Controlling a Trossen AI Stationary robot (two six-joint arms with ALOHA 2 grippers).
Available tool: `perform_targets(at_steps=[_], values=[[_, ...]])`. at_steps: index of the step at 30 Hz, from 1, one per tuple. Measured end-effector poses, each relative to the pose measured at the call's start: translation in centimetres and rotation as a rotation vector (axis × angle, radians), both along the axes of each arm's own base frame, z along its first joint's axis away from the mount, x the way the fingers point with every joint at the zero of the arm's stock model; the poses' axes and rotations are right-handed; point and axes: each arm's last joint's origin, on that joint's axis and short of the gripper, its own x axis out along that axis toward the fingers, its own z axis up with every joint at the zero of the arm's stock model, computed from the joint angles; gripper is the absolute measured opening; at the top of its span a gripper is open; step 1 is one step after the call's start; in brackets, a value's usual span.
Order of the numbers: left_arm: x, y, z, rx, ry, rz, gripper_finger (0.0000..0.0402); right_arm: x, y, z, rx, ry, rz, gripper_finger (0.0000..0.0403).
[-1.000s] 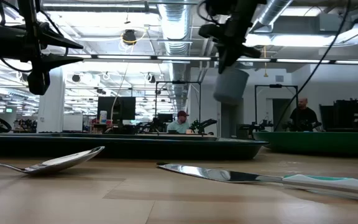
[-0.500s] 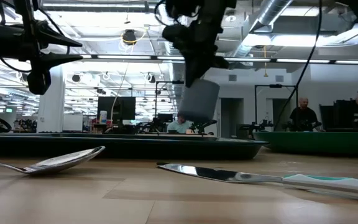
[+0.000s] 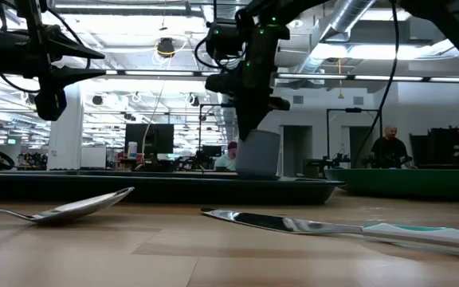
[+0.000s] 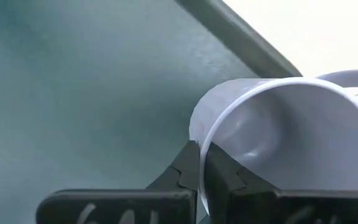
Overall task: Set up tray
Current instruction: Put the blue mug on the black tray
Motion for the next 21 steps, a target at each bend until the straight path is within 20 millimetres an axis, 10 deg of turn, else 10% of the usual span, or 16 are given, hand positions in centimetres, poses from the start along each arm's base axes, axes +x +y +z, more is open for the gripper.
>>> perform_targets(at_steps=[21], values=[[0.0,0.0,0.0,0.032,0.009,-0.001,0.0098,0.3,-1.1,0.1,0.007,-0.060,-0.032,0.0001]])
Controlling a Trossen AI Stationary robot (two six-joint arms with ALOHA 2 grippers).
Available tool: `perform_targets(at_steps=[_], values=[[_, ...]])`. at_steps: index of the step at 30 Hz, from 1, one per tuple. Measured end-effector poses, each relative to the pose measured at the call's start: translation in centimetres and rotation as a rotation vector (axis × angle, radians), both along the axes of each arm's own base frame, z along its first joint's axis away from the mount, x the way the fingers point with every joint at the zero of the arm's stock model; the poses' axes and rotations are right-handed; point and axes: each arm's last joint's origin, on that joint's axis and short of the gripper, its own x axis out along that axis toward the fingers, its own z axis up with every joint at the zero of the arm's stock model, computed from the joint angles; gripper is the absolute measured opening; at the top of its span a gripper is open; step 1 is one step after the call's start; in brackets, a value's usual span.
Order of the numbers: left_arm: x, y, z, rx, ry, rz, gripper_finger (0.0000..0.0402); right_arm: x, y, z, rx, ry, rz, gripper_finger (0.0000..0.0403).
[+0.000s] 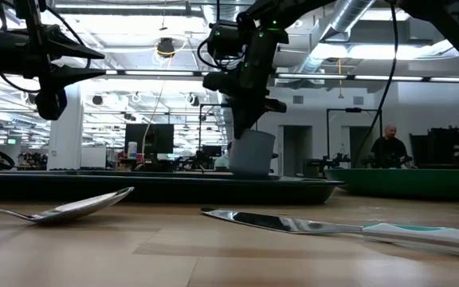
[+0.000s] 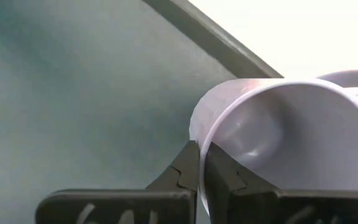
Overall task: Set up tray
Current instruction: Put the blue mug on the black tray, then put the green plate on the black tray
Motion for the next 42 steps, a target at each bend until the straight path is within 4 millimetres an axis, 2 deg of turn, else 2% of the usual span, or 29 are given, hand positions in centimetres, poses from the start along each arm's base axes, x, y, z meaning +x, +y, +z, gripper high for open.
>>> perform_targets(at_steps=[6,15,33,36,42], values=[[0.0,0.0,0.0,0.000,0.000,0.000,0.0098,-0.6,-0.3,-1.2,0.024,0.040,-0.054,0.0001],[0.0,0.0,0.0,0.000,0.000,0.001,0.0098,-0.4,-0.1,-1.4,-0.009,0.031,-0.053,0.0006],[0.0,0.0,0.0,0.000,0.000,0.001,0.0098,-0.4,-0.3,-1.4,-0.035,0.029,-0.063,0.0075],[0.0,0.0,0.0,0.000,0.000,0.001,0.0098,-0.3,-0.5,-0.8,-0.044,0.016,-0.063,0.0085],[0.0,0.0,0.0,0.000,0.000,0.001,0.0098,0.3,-0.6,2.2,-0.072,-0.040,-0.030,0.0097]])
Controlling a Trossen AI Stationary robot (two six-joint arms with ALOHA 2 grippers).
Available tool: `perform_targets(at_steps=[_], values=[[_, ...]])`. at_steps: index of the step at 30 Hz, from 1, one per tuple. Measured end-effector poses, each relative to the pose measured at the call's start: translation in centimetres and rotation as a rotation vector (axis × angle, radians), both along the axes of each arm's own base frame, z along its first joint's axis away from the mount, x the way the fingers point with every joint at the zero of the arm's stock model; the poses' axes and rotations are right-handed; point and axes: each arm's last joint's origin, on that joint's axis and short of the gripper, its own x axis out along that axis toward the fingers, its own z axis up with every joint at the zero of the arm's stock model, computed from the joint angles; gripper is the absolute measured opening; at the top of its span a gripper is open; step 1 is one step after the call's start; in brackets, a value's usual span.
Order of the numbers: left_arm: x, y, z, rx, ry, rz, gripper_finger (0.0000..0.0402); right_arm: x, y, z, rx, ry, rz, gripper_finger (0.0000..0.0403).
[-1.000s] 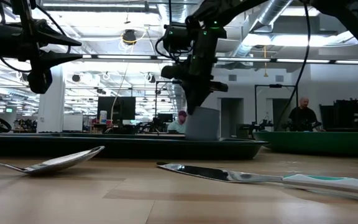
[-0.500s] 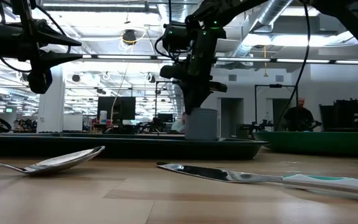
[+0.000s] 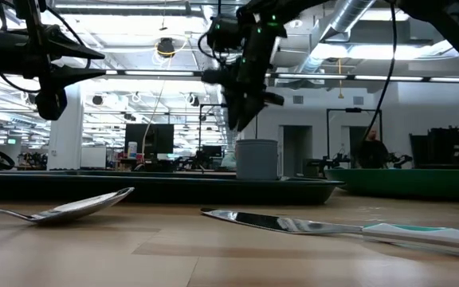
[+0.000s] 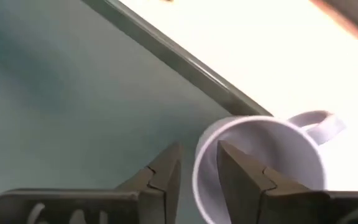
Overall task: Set up tray
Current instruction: Put the green plate on the black tray
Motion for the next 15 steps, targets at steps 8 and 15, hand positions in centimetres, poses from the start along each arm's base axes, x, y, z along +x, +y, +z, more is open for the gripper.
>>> perform_targets(at_steps=[8,15], values=[[0.0,0.0,0.0,0.001,0.000,0.000,0.0098,-2.2,4.0,4.4,0.034,0.245,0.114,0.0102],[0.0,0.0,0.0,0.012,0.003,-0.002,0.0098,-3.5,11.0,6.0,-0.044,0.285,0.141,0.0102]])
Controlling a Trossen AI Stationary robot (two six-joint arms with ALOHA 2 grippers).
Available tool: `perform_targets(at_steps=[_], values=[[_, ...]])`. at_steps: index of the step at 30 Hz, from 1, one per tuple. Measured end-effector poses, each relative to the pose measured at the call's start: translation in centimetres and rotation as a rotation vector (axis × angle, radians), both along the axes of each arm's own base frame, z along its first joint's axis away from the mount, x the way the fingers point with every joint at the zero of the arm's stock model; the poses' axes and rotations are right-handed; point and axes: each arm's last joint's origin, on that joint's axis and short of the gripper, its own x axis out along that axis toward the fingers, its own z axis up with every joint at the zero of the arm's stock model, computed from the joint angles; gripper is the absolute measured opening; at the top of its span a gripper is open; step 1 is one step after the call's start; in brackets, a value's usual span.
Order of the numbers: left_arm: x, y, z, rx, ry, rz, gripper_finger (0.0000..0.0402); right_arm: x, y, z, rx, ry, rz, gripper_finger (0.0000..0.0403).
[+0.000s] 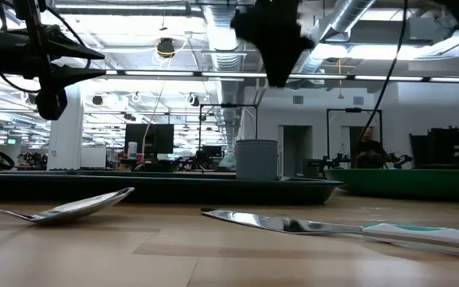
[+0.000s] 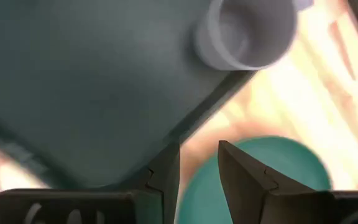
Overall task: Set up tray
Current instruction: Put the green plate on the black tray
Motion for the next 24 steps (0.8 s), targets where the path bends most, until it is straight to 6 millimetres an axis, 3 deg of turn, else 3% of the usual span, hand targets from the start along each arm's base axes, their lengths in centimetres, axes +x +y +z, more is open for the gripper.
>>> perform_targets(at_steps=[4,10,17,20,24], values=[[0.0,-0.1,0.0,0.001,0.000,-0.022,0.0098,-0.9,3.2,-0.3,-0.018,0.006,-0.049,0.0102],[0.0,-0.1,0.0,0.001,0.000,-0.030,0.0098,-4.6,5.4,-0.7,-0.050,0.023,-0.159,0.0102],[0.0,-0.1,0.0,0.001,0.000,-0.031,0.0098,-10.2,4.9,-3.4,0.018,-0.077,-0.373,0.0102],[0.0,-0.1,0.0,0.001,0.000,-0.031,0.0098,-11.1,4.4,-5.5,0.126,-0.132,-0.452,0.0102],[0.0,-0.1,0.0,0.001,0.000,-0.031,0.0098,-11.8,3.9,-8.4,0.199,-0.083,-0.482,0.0102]])
